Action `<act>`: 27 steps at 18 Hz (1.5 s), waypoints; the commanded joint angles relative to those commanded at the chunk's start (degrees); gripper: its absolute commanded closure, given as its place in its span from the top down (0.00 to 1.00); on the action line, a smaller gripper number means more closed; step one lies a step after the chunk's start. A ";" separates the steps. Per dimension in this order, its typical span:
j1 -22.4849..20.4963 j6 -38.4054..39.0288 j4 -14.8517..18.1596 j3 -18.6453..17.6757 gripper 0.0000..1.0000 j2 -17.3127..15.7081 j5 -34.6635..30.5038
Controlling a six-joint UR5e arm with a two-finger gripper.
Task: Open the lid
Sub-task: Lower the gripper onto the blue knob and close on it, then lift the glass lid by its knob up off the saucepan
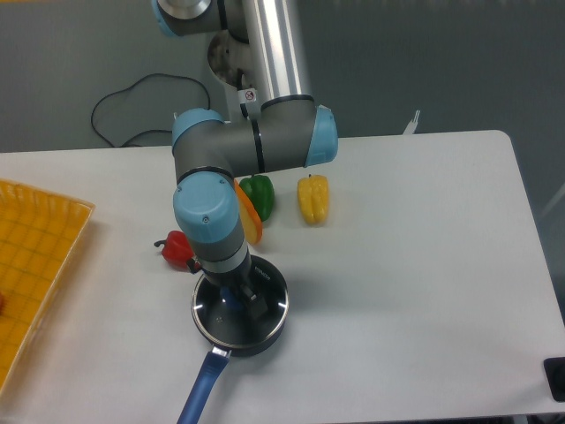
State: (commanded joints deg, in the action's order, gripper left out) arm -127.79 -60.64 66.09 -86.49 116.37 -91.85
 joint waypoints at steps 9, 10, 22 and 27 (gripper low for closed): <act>-0.09 1.76 0.18 0.26 0.55 -0.09 0.26; -0.09 1.76 0.18 0.26 0.55 -0.09 0.35; -0.79 1.76 8.78 3.52 0.51 -2.02 1.06; -2.28 -5.53 13.35 4.83 0.51 -3.42 0.70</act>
State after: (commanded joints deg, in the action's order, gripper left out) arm -130.07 -66.17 79.44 -81.65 112.94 -91.14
